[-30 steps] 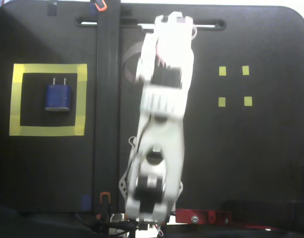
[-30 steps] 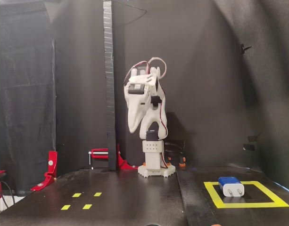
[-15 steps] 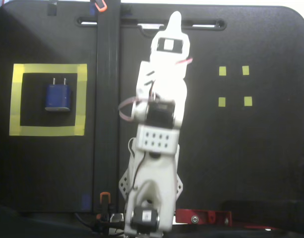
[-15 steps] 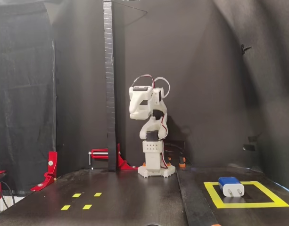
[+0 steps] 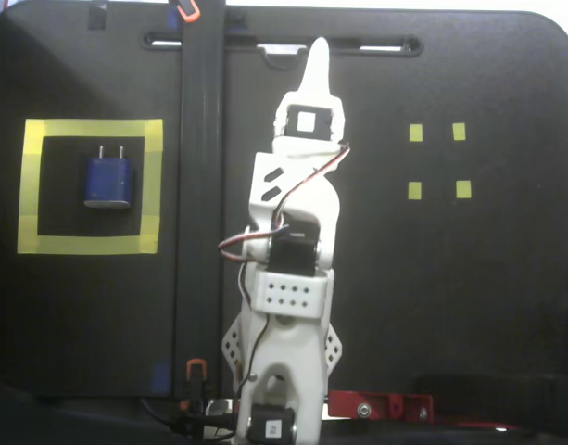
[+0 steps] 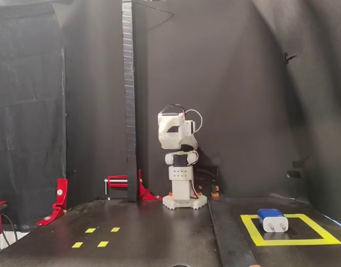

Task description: Grasp the block and place it in the designated area.

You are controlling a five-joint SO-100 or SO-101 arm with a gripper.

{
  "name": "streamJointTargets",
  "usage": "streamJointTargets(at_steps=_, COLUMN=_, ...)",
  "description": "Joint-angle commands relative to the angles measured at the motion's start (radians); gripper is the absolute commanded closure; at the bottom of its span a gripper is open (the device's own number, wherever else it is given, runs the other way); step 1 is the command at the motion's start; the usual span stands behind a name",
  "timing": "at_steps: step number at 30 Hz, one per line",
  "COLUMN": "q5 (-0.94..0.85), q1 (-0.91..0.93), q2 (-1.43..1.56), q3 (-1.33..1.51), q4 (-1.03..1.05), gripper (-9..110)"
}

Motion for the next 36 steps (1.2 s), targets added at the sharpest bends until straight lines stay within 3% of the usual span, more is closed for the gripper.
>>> streamJointTargets(at_steps=1, q5=0.006, q1=-0.009, q2=0.031, q3=0.009, q4=0.006, gripper=102)
streamJointTargets(at_steps=9, q5=0.006, q1=-0.018, q2=0.078, q3=0.104, q4=-0.003, gripper=102)
streamJointTargets(at_steps=14, q5=0.006, q1=-0.018, q2=0.078, q3=0.278, q4=-0.137, gripper=102)
streamJointTargets(at_steps=27, q5=-0.058, q1=-0.049, q2=0.080, q3=0.290, q4=0.267, gripper=102)
streamJointTargets(at_steps=36, q5=-0.055, q1=-0.054, q2=0.080, q3=0.290, q4=0.430, gripper=101)
